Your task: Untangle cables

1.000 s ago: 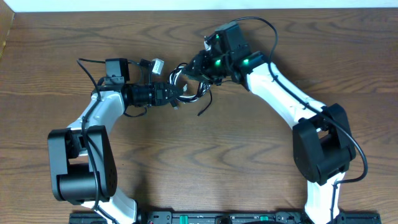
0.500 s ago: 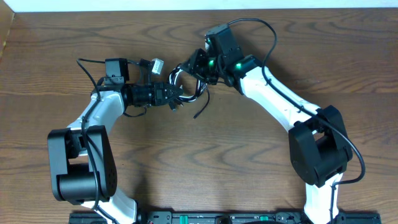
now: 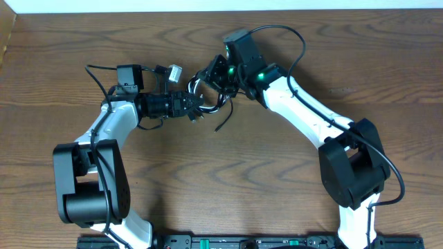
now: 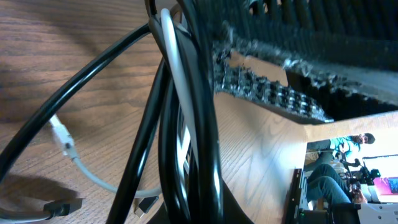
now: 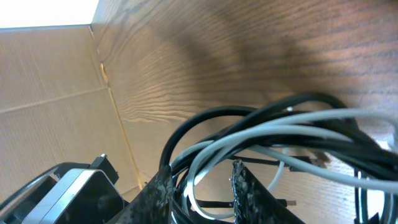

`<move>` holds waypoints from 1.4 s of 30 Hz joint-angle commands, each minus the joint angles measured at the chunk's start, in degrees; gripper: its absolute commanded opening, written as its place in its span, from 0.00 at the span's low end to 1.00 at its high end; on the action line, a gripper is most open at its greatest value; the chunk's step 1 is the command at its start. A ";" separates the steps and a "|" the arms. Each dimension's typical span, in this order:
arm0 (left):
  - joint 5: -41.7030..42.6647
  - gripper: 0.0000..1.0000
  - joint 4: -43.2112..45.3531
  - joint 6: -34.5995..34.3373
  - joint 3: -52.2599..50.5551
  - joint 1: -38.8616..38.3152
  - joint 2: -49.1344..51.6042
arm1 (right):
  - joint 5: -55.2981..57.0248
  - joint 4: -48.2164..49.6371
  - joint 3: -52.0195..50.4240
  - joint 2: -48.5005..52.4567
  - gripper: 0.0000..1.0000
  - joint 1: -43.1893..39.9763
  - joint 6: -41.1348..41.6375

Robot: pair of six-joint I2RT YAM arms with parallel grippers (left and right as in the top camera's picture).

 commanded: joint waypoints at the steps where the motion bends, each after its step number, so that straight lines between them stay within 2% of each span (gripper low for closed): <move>1: 0.81 0.08 0.22 1.46 0.24 -0.17 -0.63 | 0.94 -0.13 0.04 -0.81 0.26 0.70 4.26; 5: 0.81 0.08 0.46 1.46 0.24 -0.17 -0.63 | 3.41 -1.36 0.02 -0.81 0.22 0.96 5.77; 8: 0.81 0.07 0.66 1.46 0.24 -0.17 -0.63 | 5.35 -2.71 0.00 -0.81 0.15 1.11 9.51; 12: 0.83 0.07 0.66 1.46 0.24 -0.17 -0.63 | 6.71 -2.69 -0.02 -0.81 0.11 1.11 9.46; 16: 0.81 0.07 0.87 1.46 0.24 -0.17 -0.63 | 7.39 -3.85 -0.09 -0.79 0.01 1.11 9.42; 21: 0.81 0.07 0.96 1.46 0.24 -0.17 -0.63 | 7.54 -7.19 -0.26 -0.79 0.01 1.11 8.87; 24: 0.81 0.07 1.05 1.46 0.24 -0.17 -0.63 | 7.54 -7.69 -0.33 -0.79 0.01 1.09 6.16; 26: 0.81 0.07 1.05 1.46 0.24 -0.17 -0.63 | 7.52 -7.63 -0.33 -0.79 0.07 1.09 4.02; 28: 0.81 0.07 1.05 1.46 0.24 -0.17 -0.63 | 7.32 -7.65 -0.33 -0.79 0.19 1.11 2.12; 29: 0.81 0.07 1.05 1.46 0.24 -0.17 -0.63 | 6.80 -7.65 -0.33 -0.79 0.20 1.11 1.18; 33: 0.79 0.07 1.05 1.46 0.24 -0.17 -0.63 | 2.08 -7.61 -0.33 -0.79 0.20 1.09 -4.13; 35: 0.79 0.07 1.05 1.46 0.24 -0.17 -0.63 | 1.20 -7.63 -0.33 -0.79 0.20 0.79 -10.75; 39: 0.79 0.07 1.03 1.49 0.24 -0.17 -0.63 | -4.39 -6.21 -0.31 -1.03 0.08 -1.38 -22.40; 42: 0.79 0.07 1.03 1.81 0.24 -0.17 -0.63 | -13.53 -2.71 -0.31 -1.57 0.07 -4.24 -26.16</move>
